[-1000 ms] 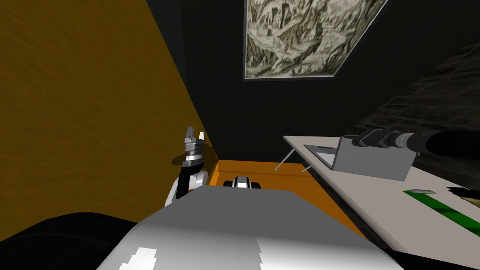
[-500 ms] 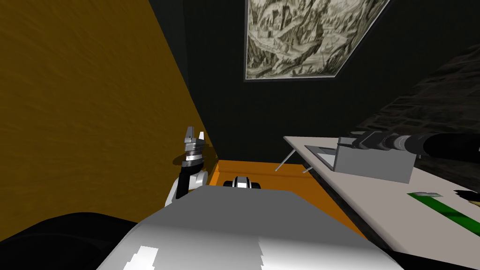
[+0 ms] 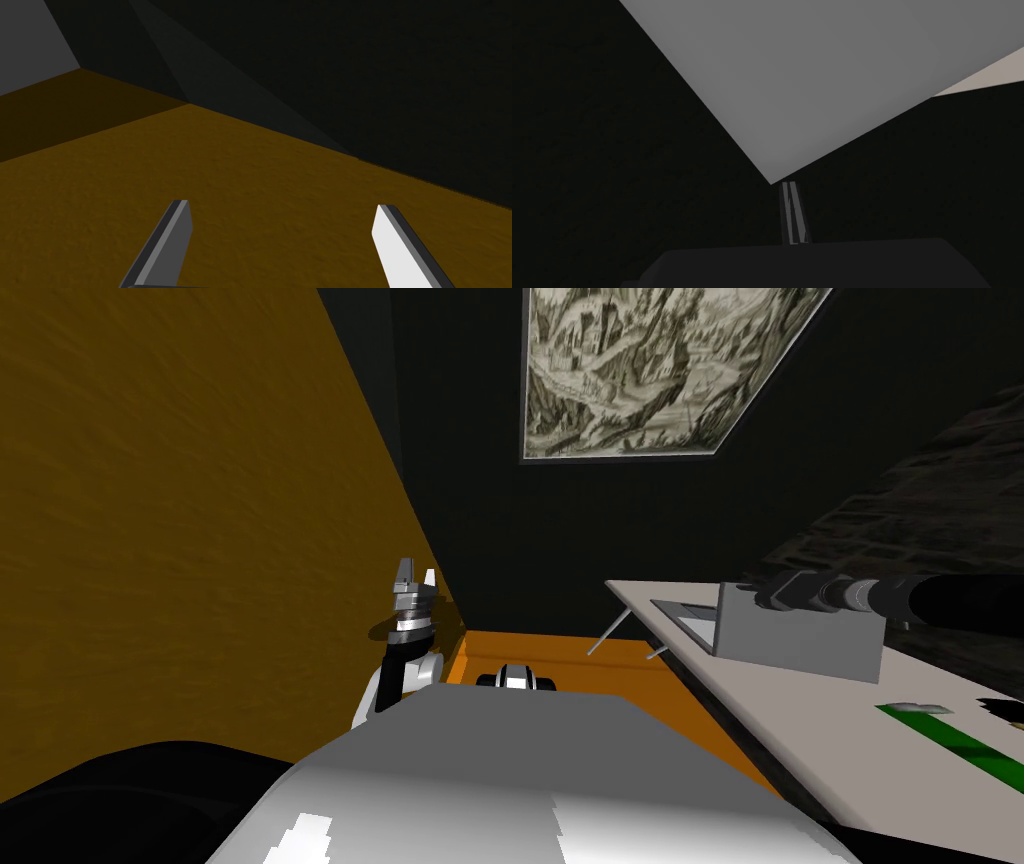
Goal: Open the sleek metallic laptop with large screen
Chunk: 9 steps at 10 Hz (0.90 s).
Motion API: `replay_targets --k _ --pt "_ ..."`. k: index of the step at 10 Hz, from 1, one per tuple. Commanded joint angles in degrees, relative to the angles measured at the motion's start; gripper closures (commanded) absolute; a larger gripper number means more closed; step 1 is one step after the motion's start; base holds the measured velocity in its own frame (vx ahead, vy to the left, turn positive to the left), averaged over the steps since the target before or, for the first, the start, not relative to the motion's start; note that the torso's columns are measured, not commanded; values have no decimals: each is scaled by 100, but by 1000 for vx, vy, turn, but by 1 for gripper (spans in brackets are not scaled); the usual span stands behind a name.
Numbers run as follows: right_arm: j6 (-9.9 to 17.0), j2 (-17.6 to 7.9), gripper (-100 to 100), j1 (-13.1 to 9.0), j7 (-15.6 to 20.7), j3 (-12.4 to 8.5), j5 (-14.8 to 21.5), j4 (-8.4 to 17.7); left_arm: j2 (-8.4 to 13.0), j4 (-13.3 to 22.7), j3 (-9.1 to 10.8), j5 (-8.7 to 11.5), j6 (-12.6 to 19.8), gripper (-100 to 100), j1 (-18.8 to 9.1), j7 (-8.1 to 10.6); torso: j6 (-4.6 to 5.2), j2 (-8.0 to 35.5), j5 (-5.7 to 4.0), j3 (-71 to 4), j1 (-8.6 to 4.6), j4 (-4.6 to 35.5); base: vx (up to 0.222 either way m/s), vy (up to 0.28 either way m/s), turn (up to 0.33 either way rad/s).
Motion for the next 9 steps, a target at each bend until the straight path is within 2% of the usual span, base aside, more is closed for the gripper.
replay_targets --k 1,6,7,8,9 --pt "-282 -201 100 94 -212 204 83 -36 0 0 0 0 0 0 1 0 -4 -12 -2 -10 2 -6 157 -16 -4" --pt "-659 -522 100 314 -487 474 154 -112 0 0 0 0 0 0 0 0 -13 13 -8 7 -1 -1 112 -6 -4" --pt "-624 -478 100 248 -460 440 182 -73 0 0 0 0 0 0 0 0 -7 13 -4 7 2 1 50 -4 -6" --pt "-566 -321 -100 204 -549 365 93 27 0 0 0 0 0 0 -1 0 -6 34 -2 18 4 7 -5 2 -23" --pt "-524 -246 -100 182 -587 324 45 73 0 0 0 0 0 0 -1 0 0 52 -1 31 6 14 -24 11 -34"
